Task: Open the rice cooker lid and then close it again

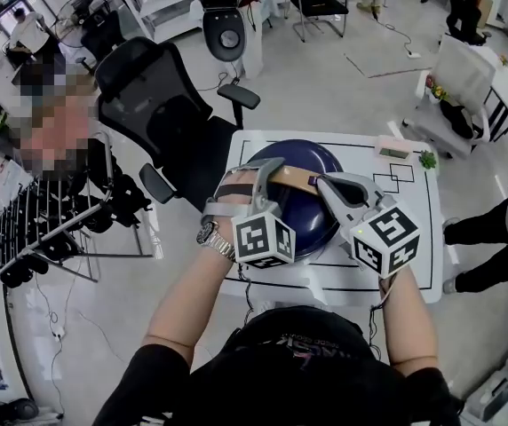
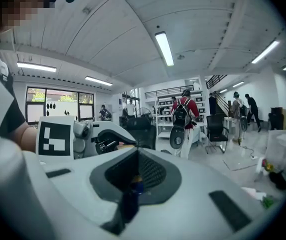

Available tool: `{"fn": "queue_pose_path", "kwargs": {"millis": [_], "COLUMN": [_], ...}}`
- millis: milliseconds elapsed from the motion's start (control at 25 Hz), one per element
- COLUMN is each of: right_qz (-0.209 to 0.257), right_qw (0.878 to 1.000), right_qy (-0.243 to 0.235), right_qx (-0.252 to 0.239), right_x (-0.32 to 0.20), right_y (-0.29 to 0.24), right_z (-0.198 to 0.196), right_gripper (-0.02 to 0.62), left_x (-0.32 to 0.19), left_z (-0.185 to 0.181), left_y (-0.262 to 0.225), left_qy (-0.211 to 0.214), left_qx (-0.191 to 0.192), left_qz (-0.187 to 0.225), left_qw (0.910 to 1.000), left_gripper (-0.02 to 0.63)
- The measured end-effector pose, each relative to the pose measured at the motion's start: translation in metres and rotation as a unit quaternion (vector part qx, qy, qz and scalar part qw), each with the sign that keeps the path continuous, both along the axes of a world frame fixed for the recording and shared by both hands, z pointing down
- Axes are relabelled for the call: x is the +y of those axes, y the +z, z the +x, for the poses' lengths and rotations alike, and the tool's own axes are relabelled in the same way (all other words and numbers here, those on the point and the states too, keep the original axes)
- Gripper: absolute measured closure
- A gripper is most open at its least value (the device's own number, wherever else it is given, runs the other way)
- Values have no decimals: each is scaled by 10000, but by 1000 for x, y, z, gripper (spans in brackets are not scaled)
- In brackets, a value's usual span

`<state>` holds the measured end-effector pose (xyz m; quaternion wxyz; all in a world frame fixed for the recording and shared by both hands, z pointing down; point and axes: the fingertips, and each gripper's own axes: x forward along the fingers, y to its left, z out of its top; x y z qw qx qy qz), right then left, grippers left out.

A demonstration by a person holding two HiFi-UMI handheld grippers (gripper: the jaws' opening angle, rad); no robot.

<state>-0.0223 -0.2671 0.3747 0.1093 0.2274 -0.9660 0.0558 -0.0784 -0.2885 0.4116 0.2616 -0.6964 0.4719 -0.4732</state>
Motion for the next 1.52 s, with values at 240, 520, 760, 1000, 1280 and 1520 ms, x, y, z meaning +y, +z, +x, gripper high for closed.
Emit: {"fn": "queue_pose_path", "kwargs": {"millis": [240,520,760,1000,1280,1520], "right_qz": [-251,-433,-534,-631,-672,-853], "right_qw": [9997,9990,9985,9978,9973,9953], "right_qy": [-71,-81,-116,-181,-293,-408], "right_qx": [13,47,20,119,0,-220], "right_x": [-1,-3,-1,-2,-2,-1], "right_y": [13,30,43,58,63,63], "right_z": [5,15,20,24,27,27], "right_gripper": [594,594,594,594,594,594], "left_x": [0,0,2,2,1,3], "left_z": [4,14,19,24,26,23], "left_y": [9,20,29,40,44,44], "left_qy": [2,-21,-47,-58,-203,-382], "left_qx": [-177,-511,-718,-954,-1092,-1237], "left_qz": [-66,-114,-132,-167,-180,-112], "left_qw": [9998,9986,9973,9953,9936,9915], "left_gripper": [463,460,457,454,453,451]}}
